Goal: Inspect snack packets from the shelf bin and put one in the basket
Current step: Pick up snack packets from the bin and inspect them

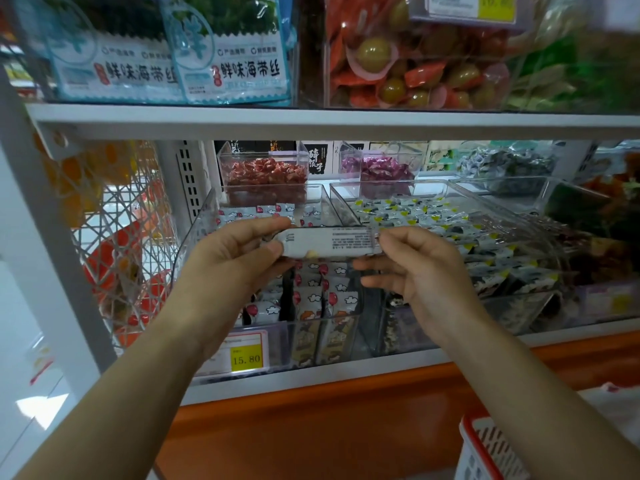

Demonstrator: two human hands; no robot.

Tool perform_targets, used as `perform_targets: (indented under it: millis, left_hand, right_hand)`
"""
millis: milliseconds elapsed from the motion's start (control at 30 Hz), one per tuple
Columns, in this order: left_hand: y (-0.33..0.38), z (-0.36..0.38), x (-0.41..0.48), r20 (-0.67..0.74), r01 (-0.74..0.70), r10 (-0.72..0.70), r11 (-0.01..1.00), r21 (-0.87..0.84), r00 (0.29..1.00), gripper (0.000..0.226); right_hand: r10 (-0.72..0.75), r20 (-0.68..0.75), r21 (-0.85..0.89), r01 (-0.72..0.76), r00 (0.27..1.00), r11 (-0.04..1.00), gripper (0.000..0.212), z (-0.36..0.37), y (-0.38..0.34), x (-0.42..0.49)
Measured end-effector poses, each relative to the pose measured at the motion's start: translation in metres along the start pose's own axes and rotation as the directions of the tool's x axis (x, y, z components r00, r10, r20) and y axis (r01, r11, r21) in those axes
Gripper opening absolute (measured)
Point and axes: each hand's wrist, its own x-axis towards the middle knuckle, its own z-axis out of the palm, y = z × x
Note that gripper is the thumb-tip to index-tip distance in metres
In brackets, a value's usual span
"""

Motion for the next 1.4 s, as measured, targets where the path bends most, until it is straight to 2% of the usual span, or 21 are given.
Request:
perform_targets:
  millis: [167, 267, 333, 433, 633, 767, 900, 967, 1067, 1167, 1267, 1400]
  left_hand:
    - [0.000, 0.001, -0.001, -0.083, 0.066, -0.070, 0.997, -0.048, 0.994, 0.024]
    - [-0.001, 0.001, -0.001, -0.117, 0.051, -0.050, 0.999, 0.001, 0.992, 0.025]
    - [-0.002, 0.002, 0.000, -0.122, 0.011, -0.005, 0.999, 0.053, 0.992, 0.024]
    - [-0.002, 0.001, -0.002, -0.078, -0.040, 0.048, 0.994, 0.104, 0.996, 0.026]
    - [0.000, 0.002, -0.005, 0.041, -0.107, 0.101, 0.981, 0.165, 0.994, 0.038]
    - [0.001, 0.007, -0.006, 0.093, -0.152, 0.132, 0.955, 0.254, 0.987, 0.049]
    - [0.000, 0.007, -0.004, 0.031, -0.119, 0.116, 0.947, 0.298, 0.993, 0.041]
    - [0.000, 0.005, -0.002, -0.012, -0.072, 0.077, 0.967, 0.246, 0.997, 0.038]
    - [0.000, 0.006, -0.001, 0.002, -0.027, 0.027, 0.978, 0.207, 1.000, 0.035]
    - [0.001, 0.010, -0.005, 0.044, -0.007, -0.002, 0.982, 0.190, 0.999, 0.021]
    - [-0.001, 0.014, -0.007, 0.012, -0.035, 0.032, 0.956, 0.292, 0.999, 0.012]
    - [0.001, 0.018, -0.008, 0.012, -0.035, 0.033, 0.956, 0.292, 0.999, 0.018]
  right_hand:
    - [-0.118, 0.025, -0.169, 0.121, 0.993, 0.978, 0.018, 0.003, 0.002, -0.002]
    - [-0.102, 0.055, -0.211, 0.111, 0.993, 0.971, 0.026, 0.006, 0.001, -0.004]
    - [-0.067, 0.080, -0.200, 0.082, 0.995, 0.976, 0.022, 0.009, 0.000, -0.006]
    - [-0.116, 0.088, -0.268, 0.135, 0.989, 0.954, 0.014, 0.012, -0.001, -0.009]
    - [-0.172, 0.033, -0.299, 0.174, 0.985, 0.938, 0.016, 0.009, -0.002, -0.008]
    - [-0.238, 0.018, -0.406, 0.225, 0.971, 0.886, 0.020, 0.009, 0.000, -0.007]
    - [-0.160, 0.073, -0.302, 0.175, 0.984, 0.937, 0.006, 0.009, -0.002, -0.008]
    - [-0.112, 0.109, -0.284, 0.139, 0.988, 0.949, 0.020, 0.009, 0.000, -0.008]
    - [-0.137, 0.095, -0.286, 0.159, 0.986, 0.945, 0.018, 0.011, 0.000, -0.008]
    - [-0.144, 0.058, -0.248, 0.154, 0.988, 0.956, 0.016, 0.014, -0.001, -0.009]
    - [-0.167, 0.037, -0.326, 0.170, 0.985, 0.930, 0.016, 0.016, 0.001, -0.007]
    - [-0.232, 0.006, -0.415, 0.214, 0.973, 0.884, 0.013, 0.018, 0.002, -0.008]
